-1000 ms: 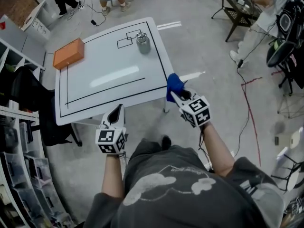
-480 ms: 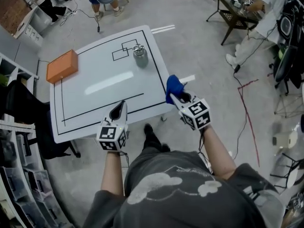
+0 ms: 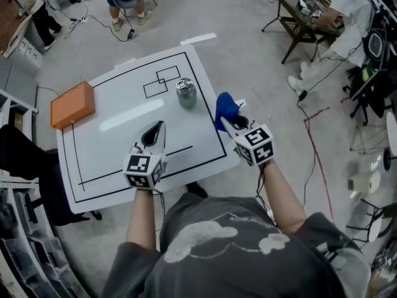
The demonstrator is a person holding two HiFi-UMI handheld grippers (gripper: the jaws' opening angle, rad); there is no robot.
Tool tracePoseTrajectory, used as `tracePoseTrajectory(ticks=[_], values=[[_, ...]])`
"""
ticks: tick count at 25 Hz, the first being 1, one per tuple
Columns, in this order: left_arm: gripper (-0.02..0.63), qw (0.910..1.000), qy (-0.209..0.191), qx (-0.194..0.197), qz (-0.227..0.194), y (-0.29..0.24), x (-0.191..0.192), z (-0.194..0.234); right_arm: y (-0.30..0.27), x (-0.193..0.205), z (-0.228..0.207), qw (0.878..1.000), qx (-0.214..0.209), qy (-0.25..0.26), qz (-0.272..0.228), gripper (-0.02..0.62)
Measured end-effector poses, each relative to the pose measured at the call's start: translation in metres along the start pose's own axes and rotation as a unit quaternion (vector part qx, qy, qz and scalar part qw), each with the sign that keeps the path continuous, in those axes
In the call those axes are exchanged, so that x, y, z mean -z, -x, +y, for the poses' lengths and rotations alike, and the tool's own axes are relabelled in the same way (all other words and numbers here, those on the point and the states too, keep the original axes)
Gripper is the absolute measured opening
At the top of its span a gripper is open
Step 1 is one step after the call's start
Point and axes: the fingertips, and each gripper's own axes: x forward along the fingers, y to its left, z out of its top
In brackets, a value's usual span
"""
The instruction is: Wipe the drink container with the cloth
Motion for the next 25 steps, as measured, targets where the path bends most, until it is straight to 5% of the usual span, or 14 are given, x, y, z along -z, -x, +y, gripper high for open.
tracePoseTrajectory(ticks=[9,19,25], values=[[0.013,0.9962,-0.008,0.084,0.019,-0.063,-0.001,0.008,-0.041,-0.019,-0.023,1.000,0.026,0.001,0.015,0.046],[0.335,0.9931,-0.023,0.114,0.017,-0.115,0.003,0.005,-0.066,-0.014,-0.038,0.998,0.031,0.002,0.046,0.046],[0.342,0.9935,-0.053,0.092,0.042,-0.145,0.003,-0.002,-0.084,-0.026,-0.048,0.999,-0.010,0.017,0.042,0.046]])
